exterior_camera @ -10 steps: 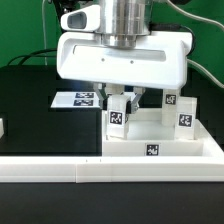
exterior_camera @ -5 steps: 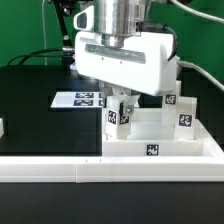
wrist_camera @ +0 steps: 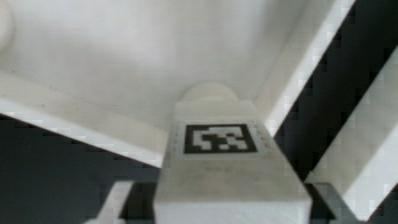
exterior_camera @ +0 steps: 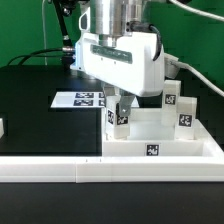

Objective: Assemble square table

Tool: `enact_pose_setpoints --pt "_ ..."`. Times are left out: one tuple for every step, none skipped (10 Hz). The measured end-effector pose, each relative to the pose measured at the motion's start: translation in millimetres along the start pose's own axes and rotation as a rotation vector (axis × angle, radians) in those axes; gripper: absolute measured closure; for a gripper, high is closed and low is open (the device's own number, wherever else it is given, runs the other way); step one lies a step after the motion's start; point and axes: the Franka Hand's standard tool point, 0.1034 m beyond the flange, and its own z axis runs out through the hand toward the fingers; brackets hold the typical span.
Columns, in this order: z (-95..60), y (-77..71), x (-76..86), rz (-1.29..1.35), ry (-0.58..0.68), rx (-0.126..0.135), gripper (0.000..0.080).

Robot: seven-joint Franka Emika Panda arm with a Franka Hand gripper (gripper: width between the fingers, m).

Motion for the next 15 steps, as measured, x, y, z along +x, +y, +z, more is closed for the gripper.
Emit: enact_pose_setpoints --pt "-0.2 -0.6 0.1 -0.087 0.001 0.003 0.0383" --pt "-0.2 -2.2 -2.2 -0.129 0.003 0.003 0.0249" --pt "0.2 -4.5 -6.7 -0.180 0.005 0.001 0.0180" --pt "0.3 -3.9 -5.5 -0.252 0.005 0.000 0.0180" --pt "0.4 -3.6 -5.0 -0.319 0.005 0.000 0.0155" --pt "0.4 -3.6 -5.1 -0.360 0.005 -0.001 0.0155" --pt "0.2 -4.0 -5.7 -0.479 0.008 -0.004 0.0151" --pt "-0.4 -5.1 -7.7 -0.589 0.010 -0.006 0.0150" --pt "-1.9 -5.8 -7.3 -0.664 0.011 -0.004 0.0150" --pt "-3.4 -6.4 -6.4 -0.783 0.015 -0.001 0.0150" --pt "-3.0 -5.3 -4.1 -0.898 0.022 0.001 0.0150" --pt "-2.3 -2.9 -1.4 -0.983 0.022 -0.002 0.0150" --pt "-2.2 -2.3 -0.1 -1.036 0.023 -0.003 0.0150" --pt "-1.6 -1.2 0.0 -1.117 0.023 -0.005 0.0150" --pt "-1.2 -0.8 -0.4 -1.173 0.023 -0.007 0.0150"
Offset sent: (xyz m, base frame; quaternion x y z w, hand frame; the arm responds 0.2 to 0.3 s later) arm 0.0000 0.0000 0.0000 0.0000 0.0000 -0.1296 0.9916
